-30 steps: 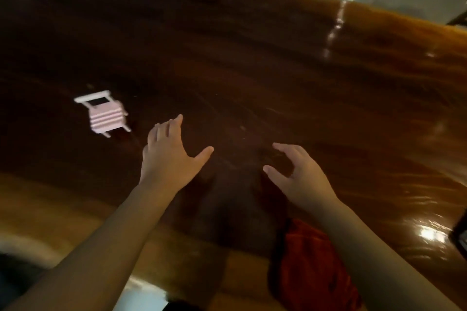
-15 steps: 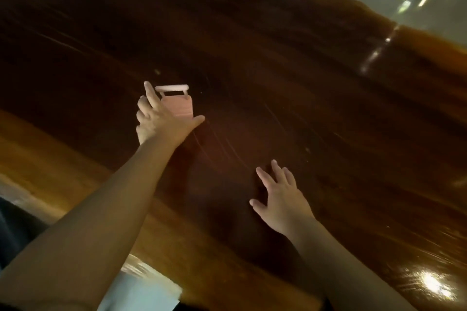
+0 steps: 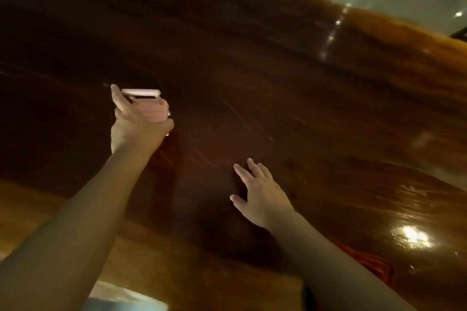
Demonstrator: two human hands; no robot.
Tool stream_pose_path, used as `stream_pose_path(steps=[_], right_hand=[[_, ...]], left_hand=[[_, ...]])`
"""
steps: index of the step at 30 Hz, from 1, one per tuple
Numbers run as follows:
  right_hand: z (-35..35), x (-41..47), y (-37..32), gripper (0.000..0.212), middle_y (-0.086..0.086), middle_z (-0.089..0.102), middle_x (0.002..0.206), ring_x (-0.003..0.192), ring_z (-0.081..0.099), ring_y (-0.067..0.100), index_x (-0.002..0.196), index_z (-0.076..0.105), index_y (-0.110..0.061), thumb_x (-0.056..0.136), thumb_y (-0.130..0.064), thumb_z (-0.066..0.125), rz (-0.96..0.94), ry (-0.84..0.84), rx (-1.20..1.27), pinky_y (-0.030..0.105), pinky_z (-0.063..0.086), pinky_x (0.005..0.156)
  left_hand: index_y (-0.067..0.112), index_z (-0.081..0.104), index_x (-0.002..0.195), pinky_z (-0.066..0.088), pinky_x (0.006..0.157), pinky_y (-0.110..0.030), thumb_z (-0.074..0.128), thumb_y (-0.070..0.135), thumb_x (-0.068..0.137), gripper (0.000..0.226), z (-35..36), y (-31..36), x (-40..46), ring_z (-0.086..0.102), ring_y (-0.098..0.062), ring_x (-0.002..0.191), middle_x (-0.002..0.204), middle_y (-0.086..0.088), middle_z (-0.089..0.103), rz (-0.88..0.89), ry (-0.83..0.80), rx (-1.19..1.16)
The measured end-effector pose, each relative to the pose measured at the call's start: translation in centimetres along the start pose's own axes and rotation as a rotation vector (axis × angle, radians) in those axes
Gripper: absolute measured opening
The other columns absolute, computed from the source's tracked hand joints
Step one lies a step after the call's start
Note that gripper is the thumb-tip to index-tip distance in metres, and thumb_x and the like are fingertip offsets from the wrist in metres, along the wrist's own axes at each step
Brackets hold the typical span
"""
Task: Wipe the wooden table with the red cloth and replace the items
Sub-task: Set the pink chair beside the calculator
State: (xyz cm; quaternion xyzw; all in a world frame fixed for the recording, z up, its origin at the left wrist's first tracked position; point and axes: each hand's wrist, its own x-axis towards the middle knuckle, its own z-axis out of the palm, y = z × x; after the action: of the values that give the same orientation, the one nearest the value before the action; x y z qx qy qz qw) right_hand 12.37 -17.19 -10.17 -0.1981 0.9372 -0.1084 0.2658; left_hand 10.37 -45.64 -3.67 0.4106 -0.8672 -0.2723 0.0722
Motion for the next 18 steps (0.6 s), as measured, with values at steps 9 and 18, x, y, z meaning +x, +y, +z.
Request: stream_pose_path(steps=[9,18], right_hand=[[-1.8,-7.6,13.0,0.095,-0.003,0.001,0.17,0.154,0.0,0.03,0.153,-0.003,-0.048,0.084,-0.07,0.059,0.372,0.134,0.065,0.058,0.016,0.117],[-1.5,-21.9,28.1,0.099,0.002,-0.002,0.171,0.154,0.0,0.036,0.157,-0.003,-0.043,0.083,-0.078,0.053,0.819,0.27,0.192,0.058,0.018,0.118]], left_hand=[[0.04,-0.012,0.149,0.052,0.087,-0.057,0.09,0.04,0.062,0.135,6.0,12.2,-9.7,0.06,-0.04,0.113,0.146,-0.013,0.046,0.152,-0.298,-0.083],[0.031,-0.006,0.153,0.043,0.102,-0.053,0.091,0.044,0.061,0.134,15.3,24.7,-24.1,0.048,-0.037,0.13,0.151,-0.013,0.042,0.499,-0.552,-0.059]])
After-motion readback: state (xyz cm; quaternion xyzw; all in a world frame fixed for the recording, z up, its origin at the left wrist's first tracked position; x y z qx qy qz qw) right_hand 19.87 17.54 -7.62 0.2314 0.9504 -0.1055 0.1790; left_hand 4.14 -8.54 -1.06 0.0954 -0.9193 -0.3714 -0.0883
